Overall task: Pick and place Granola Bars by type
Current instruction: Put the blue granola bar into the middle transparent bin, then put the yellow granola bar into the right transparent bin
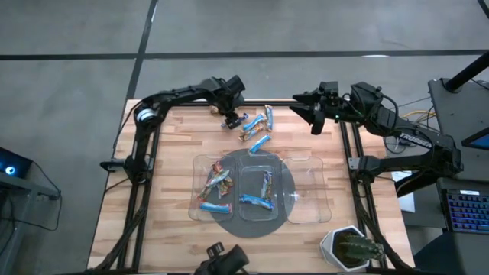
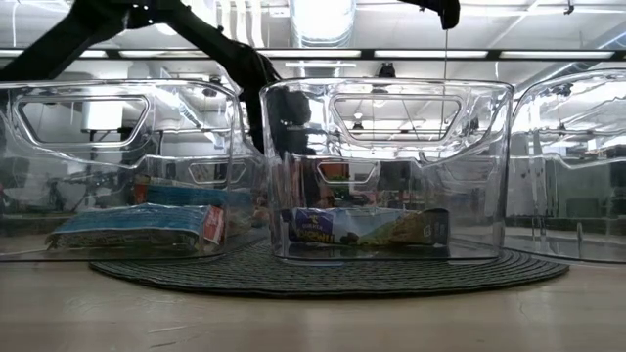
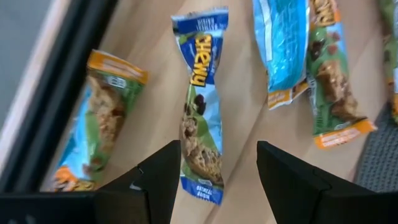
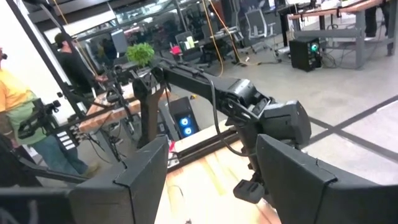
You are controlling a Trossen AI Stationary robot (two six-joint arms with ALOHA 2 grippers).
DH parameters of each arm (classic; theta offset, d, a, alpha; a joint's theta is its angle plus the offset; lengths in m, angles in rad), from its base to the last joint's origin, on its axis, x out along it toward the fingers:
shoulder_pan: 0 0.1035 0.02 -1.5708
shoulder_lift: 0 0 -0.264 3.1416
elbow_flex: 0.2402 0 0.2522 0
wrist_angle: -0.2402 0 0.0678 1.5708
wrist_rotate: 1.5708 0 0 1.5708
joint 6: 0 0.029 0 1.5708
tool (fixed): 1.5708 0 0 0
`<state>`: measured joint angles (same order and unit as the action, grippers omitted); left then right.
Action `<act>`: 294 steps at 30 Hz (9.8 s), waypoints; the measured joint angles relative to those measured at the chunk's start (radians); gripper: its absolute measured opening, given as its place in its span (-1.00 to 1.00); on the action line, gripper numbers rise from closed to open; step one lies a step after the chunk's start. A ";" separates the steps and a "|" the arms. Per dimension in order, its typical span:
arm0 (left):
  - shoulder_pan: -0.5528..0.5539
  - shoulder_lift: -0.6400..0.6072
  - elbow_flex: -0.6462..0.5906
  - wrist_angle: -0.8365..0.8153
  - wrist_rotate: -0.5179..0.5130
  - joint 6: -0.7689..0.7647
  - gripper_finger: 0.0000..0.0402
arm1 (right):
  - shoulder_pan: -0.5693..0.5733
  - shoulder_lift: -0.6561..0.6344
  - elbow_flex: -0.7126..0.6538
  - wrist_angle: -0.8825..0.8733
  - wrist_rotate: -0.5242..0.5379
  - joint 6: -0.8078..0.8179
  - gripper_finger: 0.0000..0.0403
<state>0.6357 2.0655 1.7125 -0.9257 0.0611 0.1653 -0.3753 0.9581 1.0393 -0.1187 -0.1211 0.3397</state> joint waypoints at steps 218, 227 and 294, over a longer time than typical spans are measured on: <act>-0.414 -0.432 0.425 -0.058 -0.166 0.240 -0.26 | 0.063 0.418 0.423 -0.065 -0.071 -0.108 -0.88; -0.413 -0.456 0.527 -0.226 -0.219 0.220 -0.22 | 0.066 0.420 0.423 -0.196 -0.151 -0.058 -0.88; -0.413 -0.479 0.508 -0.397 -0.217 0.075 -0.22 | 0.316 0.671 0.409 -0.541 -0.223 0.026 -0.22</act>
<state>0.2228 1.5867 2.2200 -1.3228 -0.1555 0.2400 -0.0590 1.6292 1.4487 -0.6596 -0.3439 0.3653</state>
